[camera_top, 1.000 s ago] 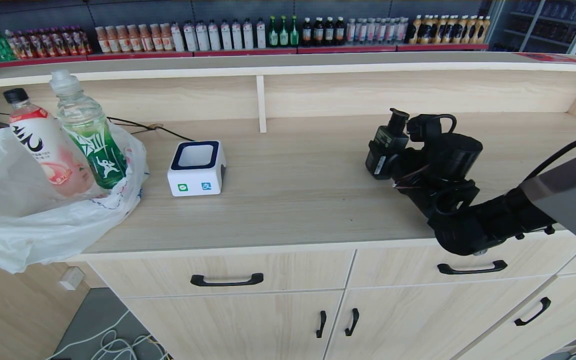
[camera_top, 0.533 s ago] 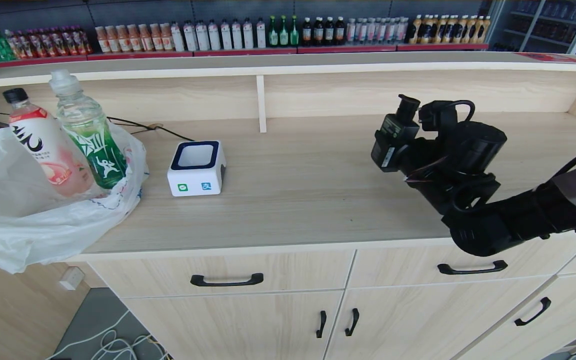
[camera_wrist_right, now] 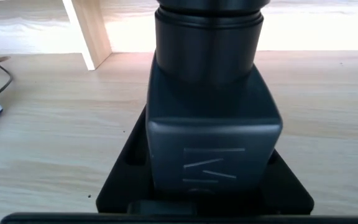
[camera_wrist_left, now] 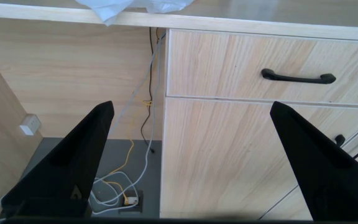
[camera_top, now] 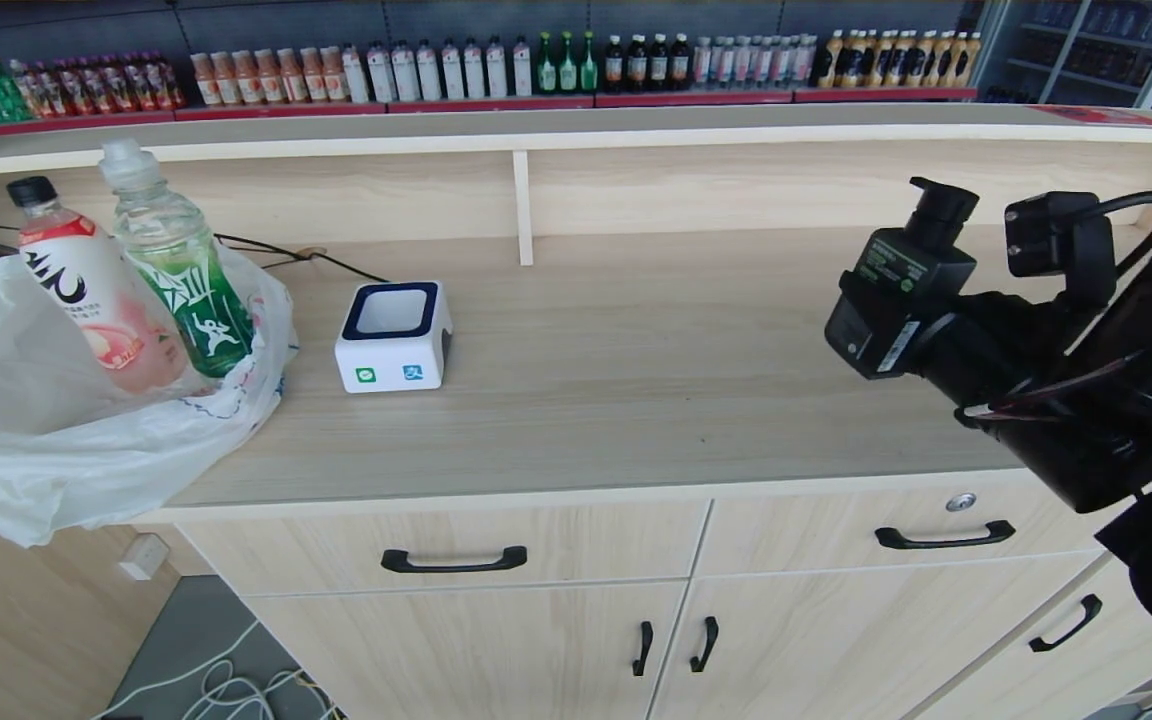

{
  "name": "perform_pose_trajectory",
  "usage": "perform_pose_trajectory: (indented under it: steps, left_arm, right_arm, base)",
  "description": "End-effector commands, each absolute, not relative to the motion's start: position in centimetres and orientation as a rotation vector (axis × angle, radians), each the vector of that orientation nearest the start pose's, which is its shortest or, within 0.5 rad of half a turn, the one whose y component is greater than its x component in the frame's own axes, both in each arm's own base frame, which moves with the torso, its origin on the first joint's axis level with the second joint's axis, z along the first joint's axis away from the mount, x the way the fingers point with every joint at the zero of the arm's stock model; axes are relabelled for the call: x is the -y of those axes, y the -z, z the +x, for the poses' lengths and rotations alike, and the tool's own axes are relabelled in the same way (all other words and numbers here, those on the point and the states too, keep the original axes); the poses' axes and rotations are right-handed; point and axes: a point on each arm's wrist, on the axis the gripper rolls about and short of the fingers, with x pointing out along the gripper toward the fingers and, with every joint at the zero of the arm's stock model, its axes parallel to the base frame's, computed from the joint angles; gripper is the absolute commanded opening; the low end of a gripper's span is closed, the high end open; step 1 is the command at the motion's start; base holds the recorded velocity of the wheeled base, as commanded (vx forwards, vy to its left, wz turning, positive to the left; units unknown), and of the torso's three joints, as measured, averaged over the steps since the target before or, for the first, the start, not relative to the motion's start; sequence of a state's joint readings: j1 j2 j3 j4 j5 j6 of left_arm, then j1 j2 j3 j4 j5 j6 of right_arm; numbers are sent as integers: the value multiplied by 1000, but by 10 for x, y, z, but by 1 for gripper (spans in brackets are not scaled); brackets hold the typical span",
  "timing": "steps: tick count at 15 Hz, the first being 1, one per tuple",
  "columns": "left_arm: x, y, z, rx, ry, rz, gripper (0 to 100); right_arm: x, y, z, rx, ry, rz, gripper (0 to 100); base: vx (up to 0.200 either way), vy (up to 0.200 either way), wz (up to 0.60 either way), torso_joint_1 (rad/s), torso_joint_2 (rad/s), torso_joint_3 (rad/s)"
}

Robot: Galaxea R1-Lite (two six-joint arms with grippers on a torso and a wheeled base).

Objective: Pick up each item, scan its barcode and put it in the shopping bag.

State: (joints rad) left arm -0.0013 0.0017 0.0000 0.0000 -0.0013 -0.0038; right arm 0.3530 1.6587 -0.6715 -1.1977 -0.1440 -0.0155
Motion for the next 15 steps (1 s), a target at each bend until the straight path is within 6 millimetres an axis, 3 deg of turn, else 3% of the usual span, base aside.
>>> perform_pose_trajectory:
  steps: [1,4,9,15]
  left_arm:
    - [0,-76,-23,-2,3,-5,100]
    - [0,-76,-23,-2,3,-5,100]
    - [0,-76,-23,-2,3,-5,100]
    - [0,-76,-23,-2,3,-5,100]
  right_arm:
    - [-76,-226,214,251,-204,22,0]
    - [-72,-224,191,260,-227,16,0]
    - [-83,-219,178,244,-304,29,0]
    - [-97,-216,150,237,-481,185,0]
  base:
    - [0,0,0,0,0,0]
    - [0,0,0,0,0,0]
    - [0,0,0,0,0,0]
    - [0,0,0,0,0,0]
